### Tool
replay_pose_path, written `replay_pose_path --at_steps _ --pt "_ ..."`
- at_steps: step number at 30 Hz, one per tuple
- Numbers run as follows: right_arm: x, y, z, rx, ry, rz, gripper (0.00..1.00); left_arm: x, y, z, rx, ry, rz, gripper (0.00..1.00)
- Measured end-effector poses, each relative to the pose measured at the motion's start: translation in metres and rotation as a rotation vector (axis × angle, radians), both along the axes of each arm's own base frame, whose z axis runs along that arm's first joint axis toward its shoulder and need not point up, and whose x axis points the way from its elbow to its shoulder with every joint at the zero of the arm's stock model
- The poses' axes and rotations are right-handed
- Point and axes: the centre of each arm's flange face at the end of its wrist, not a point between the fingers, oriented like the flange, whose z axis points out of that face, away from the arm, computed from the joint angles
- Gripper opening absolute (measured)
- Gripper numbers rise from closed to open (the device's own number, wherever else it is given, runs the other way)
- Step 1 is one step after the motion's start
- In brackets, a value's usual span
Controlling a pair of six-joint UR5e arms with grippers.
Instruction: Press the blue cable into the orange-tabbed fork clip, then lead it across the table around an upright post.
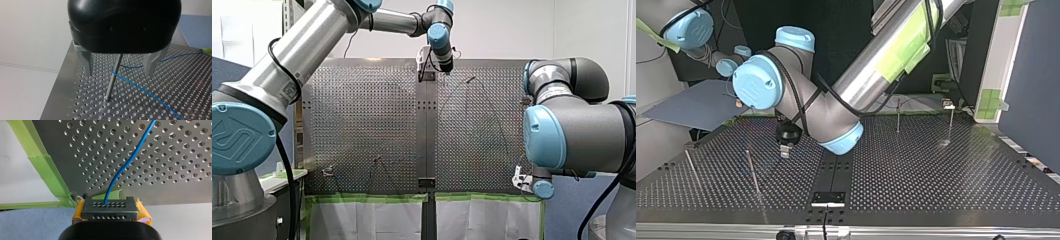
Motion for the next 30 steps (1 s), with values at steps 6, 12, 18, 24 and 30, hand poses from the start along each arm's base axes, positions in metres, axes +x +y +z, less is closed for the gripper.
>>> replay_pose_path --at_steps 6,12,18,24,30 --pt "0.000 0.000 0.000 0.000 0.000 0.000 0.00 -0.007 -0.001 -0.002 -0.006 0.011 -0.001 1.00" --pt "-0.001 0.000 0.000 0.000 0.000 -0.002 0.00 -0.013 0.008 0.009 -0.056 -0.008 -0.013 1.00" --pt "0.000 0.000 0.000 -0.001 0.001 -0.001 0.00 -0.020 0.016 0.023 -0.135 -0.027 -0.046 1.00" --pt "0.000 0.000 0.000 0.000 0.001 -0.001 0.00 -0.028 0.024 0.037 -0.221 -0.043 -0.085 1.00" --pt "0.000 0.000 0.000 -0.001 0.002 -0.001 0.00 -0.037 0.033 0.051 -0.310 -0.059 -0.127 1.00"
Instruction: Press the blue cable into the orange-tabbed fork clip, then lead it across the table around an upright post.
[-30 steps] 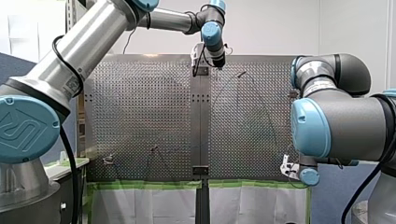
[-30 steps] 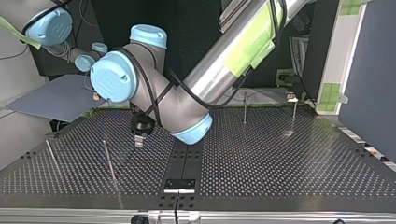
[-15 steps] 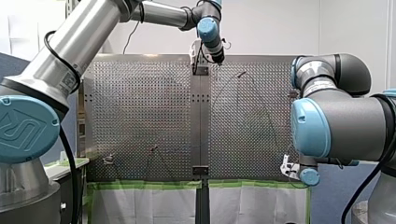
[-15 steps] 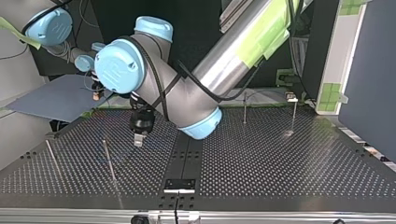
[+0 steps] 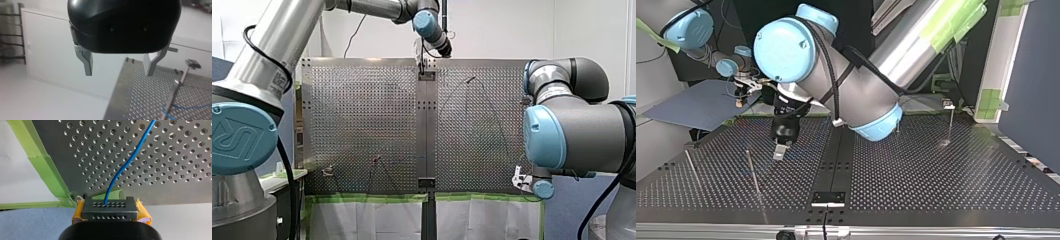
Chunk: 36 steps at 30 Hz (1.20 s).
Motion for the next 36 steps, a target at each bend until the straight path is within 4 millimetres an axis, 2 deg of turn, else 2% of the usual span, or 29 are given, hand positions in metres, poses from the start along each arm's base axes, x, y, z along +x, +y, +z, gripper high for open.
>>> replay_pose_path --at_steps 16,36 --pt "0.000 0.000 0.000 0.001 0.000 0.001 0.00 -0.016 0.038 0.030 -0.178 -0.064 -0.008 1.00" --pt "0.003 0.001 0.000 0.001 0.000 0.005 0.00 -0.003 0.045 -0.032 -0.179 -0.078 0.004 1.00"
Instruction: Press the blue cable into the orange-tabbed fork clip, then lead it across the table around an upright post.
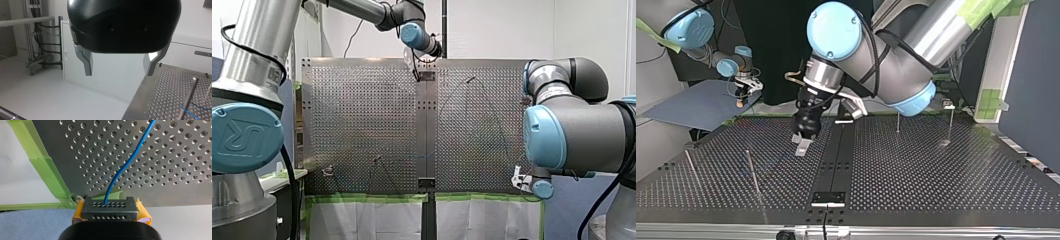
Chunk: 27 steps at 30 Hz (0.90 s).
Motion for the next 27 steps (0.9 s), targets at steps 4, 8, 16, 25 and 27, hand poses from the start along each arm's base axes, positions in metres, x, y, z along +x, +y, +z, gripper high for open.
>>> replay_pose_path --at_steps 4,8,16,25,27 --pt "0.001 0.000 0.000 0.000 0.000 0.001 0.00 0.002 0.002 -0.013 0.000 0.000 0.003 1.00" --pt "0.001 0.000 0.000 0.000 0.000 0.001 0.00 0.003 0.003 -0.024 0.001 -0.001 0.006 1.00" --pt "0.002 0.000 0.000 0.000 0.000 0.004 0.00 0.004 0.006 -0.051 0.014 -0.006 0.014 1.00" --pt "0.005 0.001 0.000 0.000 0.000 0.008 0.00 0.003 0.011 -0.082 0.021 -0.008 0.020 1.00" --pt "0.005 0.001 0.000 0.000 0.000 0.008 0.00 0.003 0.013 -0.089 0.021 -0.008 0.022 1.00"
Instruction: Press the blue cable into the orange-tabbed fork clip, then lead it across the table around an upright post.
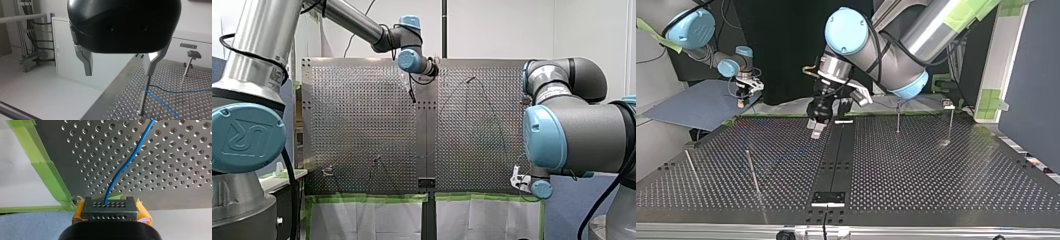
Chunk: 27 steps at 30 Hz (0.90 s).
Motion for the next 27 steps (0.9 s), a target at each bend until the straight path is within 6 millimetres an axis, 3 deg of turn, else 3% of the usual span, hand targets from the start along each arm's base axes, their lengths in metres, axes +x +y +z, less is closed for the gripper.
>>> replay_pose_path --at_steps 27 --pt "0.002 0.000 0.000 0.000 0.000 0.003 0.00 -0.021 0.019 -0.086 0.006 -0.003 0.002 1.00"
